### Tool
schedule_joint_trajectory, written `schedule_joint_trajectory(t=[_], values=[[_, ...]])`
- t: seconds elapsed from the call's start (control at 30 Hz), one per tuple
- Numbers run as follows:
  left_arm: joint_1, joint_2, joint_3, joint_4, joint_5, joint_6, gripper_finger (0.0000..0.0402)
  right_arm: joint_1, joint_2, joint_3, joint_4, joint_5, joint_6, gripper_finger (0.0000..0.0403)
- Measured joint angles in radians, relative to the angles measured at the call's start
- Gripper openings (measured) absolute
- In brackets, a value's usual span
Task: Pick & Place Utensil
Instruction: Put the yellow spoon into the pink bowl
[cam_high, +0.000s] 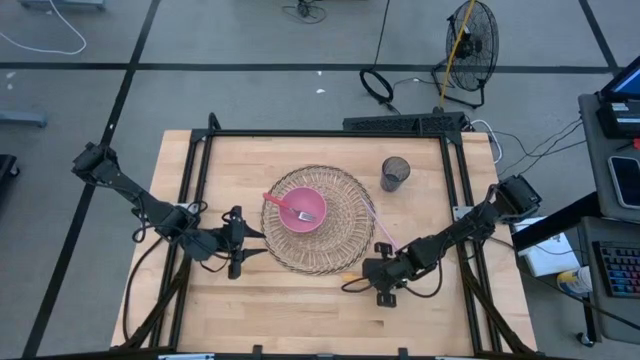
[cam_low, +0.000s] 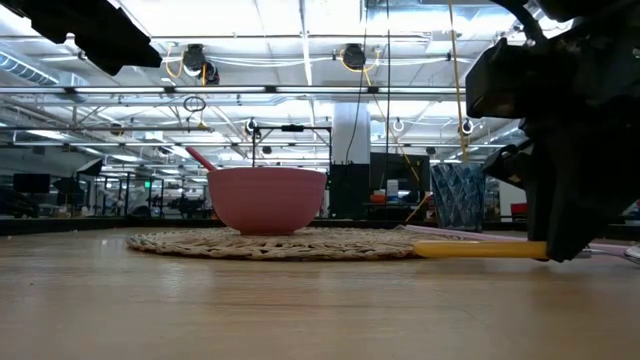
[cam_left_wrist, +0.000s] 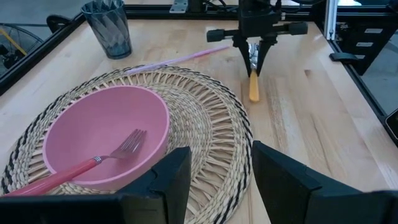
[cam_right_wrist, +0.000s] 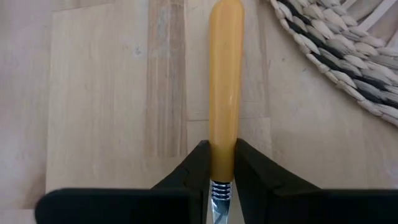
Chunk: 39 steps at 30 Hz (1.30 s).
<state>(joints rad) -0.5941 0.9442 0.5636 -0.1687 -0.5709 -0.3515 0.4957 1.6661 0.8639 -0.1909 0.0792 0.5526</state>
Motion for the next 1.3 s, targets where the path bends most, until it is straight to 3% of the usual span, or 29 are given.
schedule_joint_trajectory(t=[0.63, 0.77, 1.3], values=[[0.000, 0.000, 0.000, 0.000, 0.000, 0.000, 0.0170, -0.003, -0.082, 0.002, 0.060, 0.000, -0.044, 0.0047], [0.000, 0.000, 0.000, 0.000, 0.000, 0.000, 0.0170, -0.020, -0.112, 0.002, 0.104, 0.048, -0.086, 0.0047], [-0.015, 0.000, 0.000, -0.010, 0.002, -0.011, 0.0170, -0.269, -0.120, 0.002, 0.466, 0.108, -0.365, 0.0047]])
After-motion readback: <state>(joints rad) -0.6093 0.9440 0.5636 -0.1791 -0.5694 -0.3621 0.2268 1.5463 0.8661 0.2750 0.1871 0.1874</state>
